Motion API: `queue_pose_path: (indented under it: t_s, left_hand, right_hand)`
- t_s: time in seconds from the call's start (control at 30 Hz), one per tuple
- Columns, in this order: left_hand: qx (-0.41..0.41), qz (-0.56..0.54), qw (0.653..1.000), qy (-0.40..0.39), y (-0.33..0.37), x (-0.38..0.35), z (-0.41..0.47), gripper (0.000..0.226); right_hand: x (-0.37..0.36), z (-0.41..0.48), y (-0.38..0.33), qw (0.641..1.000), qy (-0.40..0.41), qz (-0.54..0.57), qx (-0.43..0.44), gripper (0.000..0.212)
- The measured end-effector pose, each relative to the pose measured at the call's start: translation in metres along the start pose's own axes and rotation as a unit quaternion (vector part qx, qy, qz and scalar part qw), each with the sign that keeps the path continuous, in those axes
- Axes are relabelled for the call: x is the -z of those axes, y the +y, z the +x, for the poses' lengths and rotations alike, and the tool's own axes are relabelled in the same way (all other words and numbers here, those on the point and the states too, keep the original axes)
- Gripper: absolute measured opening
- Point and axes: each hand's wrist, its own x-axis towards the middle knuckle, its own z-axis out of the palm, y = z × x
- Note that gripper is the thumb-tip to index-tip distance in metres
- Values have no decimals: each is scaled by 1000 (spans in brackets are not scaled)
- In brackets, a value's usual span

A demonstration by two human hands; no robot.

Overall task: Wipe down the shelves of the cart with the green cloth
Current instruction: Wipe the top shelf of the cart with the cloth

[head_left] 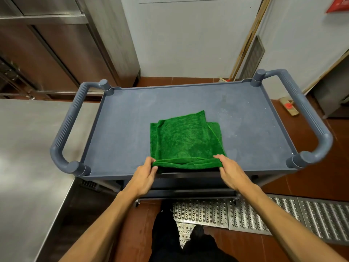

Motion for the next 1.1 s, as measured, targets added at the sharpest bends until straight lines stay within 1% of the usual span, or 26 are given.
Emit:
queue_pose_path:
  t_s: [0.07, 0.13, 0.2, 0.37, 0.4, 0.47, 0.53, 0.57, 0.6, 0.63, 0.7, 0.77, 0.83, 0.97, 1.03, 1.1]
  left_hand:
    - [2, -9, 1000, 5, 3, 0, 1, 16]
    - [6, -15, 1000, 9, 5, 0, 1, 18]
    - [15, -24, 1000, 8, 9, -1, 1, 19]
    - [10, -10, 1000, -19, 11, -4, 3, 19]
    - [7, -3, 1000, -26, 12, -3, 4, 24]
    - [-2, 33, 998, -53, 15, 2, 4, 46]
    - [-27, 114, 989, -94, 17, 7, 7, 72]
    - [-37, 162, 979, -116, 18, 8, 9, 80]
    - [-41, 207, 968, -135, 18, 7, 12, 81]
    - [-38, 244, 958, -145, 20, 6, 14, 76]
    - [-28, 288, 947, -141, 22, 1, 18, 59]
    - [-21, 303, 944, -126, 25, -3, 20, 48]
    - [-27, 296, 948, -116, 27, -6, 24, 43]
    - [-29, 223, 962, -153, 27, -9, 31, 44]
    - [-23, 201, 970, -136, 25, -10, 30, 49]
    - [-21, 201, 972, -117, 23, -12, 27, 50]
  right_hand:
    - [-1, -5, 1, 1000, -7, 7, -22, 44]
    - [0, -5, 1, 999, 6, 19, -39, 42]
    - [3, -3, 0, 999, 21, 21, -41, 42]
    - [11, 3, -1, 999, 15, 23, -37, 41]
    - [11, 3, -2, 999, 10, 23, -34, 41]
    - [9, 4, -4, 999, -2, 27, -32, 41]
    - [6, 5, -7, 999, -16, 30, -33, 41]
    - [5, 7, -10, 999, -22, 32, -33, 41]
    - [4, 8, -13, 999, -28, 32, -30, 41]
    - [4, 9, -16, 999, -33, 26, -24, 41]
    - [2, 12, -21, 999, -42, -1, -6, 45]
    - [0, 16, -24, 998, -50, -33, 8, 51]
    - [-1, 19, -25, 997, -57, -55, 16, 52]
    - [-3, 24, -27, 991, -106, -77, 23, 52]
    - [-3, 28, -31, 988, -121, -92, 24, 52]
    - [0, 31, -36, 988, -119, -98, 31, 51]
